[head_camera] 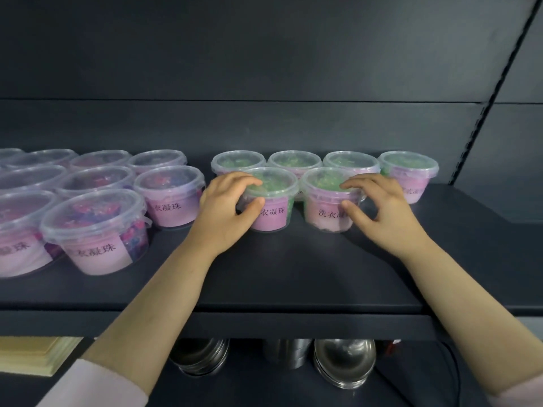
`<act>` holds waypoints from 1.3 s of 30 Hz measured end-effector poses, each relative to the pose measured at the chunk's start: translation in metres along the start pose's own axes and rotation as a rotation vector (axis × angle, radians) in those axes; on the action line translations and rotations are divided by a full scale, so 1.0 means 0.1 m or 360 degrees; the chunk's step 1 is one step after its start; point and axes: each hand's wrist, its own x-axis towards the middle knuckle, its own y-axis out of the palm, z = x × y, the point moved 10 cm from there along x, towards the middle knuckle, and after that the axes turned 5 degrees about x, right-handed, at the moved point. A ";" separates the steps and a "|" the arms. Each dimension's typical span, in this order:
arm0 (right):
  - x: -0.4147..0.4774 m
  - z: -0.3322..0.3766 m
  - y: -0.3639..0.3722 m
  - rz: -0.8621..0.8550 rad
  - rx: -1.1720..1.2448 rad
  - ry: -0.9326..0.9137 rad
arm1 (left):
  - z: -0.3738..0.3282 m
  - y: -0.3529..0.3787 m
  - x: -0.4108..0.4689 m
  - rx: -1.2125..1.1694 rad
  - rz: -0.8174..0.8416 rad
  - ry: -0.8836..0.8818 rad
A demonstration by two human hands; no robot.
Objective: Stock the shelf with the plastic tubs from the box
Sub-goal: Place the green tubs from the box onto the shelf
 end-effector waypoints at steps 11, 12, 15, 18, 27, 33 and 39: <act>-0.50 1.09 -0.60 -0.0054 -0.0470 0.0312 | -0.46 -0.52 -0.36 0.0052 -0.0103 0.0268; -0.60 1.24 -0.68 -0.0069 -0.0560 0.0348 | -0.56 -0.59 -0.46 0.0066 -0.0106 0.0339; -1.00 1.70 -0.89 -0.0172 -0.0826 0.0448 | -0.88 -0.78 -0.78 0.0077 -0.0139 0.0530; -1.48 2.07 -1.05 -0.0280 -0.1019 0.0536 | -1.17 -0.88 -1.11 0.0054 -0.0164 0.0728; -3.01 2.28 -1.20 -0.0174 -0.1255 0.1067 | -1.84 -0.51 -2.01 -0.0188 0.0195 0.1083; -4.34 1.91 -1.34 -0.0162 -0.1163 0.1620 | -2.31 0.27 -2.85 -0.0461 0.0695 0.1243; -5.85 1.20 -1.25 -0.0167 -0.0835 0.2154 | -2.62 1.39 -3.79 -0.0493 0.1289 0.1219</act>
